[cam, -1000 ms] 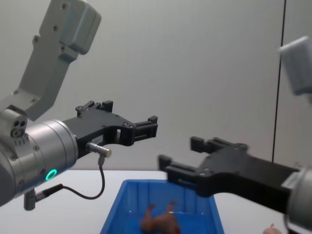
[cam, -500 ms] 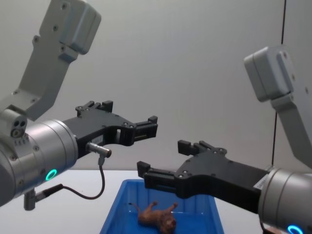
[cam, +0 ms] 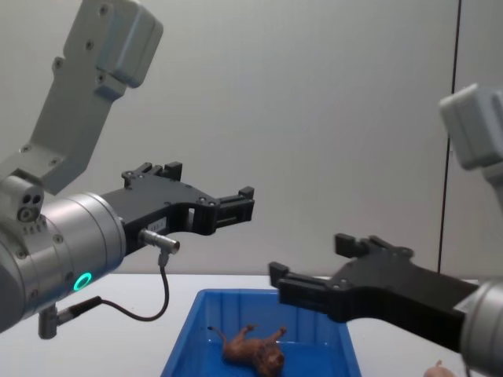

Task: Pick up the two dolls from the table and place them into the box.

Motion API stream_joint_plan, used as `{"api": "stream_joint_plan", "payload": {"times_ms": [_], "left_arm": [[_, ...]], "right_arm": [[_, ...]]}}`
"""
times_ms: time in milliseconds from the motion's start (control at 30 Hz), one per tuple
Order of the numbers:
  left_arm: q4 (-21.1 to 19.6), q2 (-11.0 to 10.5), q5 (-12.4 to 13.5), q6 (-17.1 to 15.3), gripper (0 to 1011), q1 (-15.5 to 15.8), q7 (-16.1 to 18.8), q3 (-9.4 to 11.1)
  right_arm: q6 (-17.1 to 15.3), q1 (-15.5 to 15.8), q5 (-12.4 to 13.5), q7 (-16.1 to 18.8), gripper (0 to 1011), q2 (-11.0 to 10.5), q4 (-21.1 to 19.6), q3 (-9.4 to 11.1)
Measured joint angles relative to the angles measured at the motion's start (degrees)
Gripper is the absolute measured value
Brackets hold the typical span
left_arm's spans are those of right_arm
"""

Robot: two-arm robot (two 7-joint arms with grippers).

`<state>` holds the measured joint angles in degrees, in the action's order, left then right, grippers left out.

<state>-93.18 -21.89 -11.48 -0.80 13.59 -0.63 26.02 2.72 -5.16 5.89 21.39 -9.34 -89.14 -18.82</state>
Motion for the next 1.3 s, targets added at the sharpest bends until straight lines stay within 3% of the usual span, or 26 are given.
{"api": "stream_joint_plan", "payload": {"times_ms": [667,1300], "left_arm": [[0.0,0.0,0.0,0.0,1001,0.0,0.0,0.0],[0.0,0.0,0.0,0.0,1001,0.0,0.0,0.0]], "right_arm": [[-6.9,6.7,0.6,-13.1,1001,-4.0,-6.7,1.9],[-12.7,9.3,-2.8,-22.3,1001,-3.7,-6.8,1.7]]}}
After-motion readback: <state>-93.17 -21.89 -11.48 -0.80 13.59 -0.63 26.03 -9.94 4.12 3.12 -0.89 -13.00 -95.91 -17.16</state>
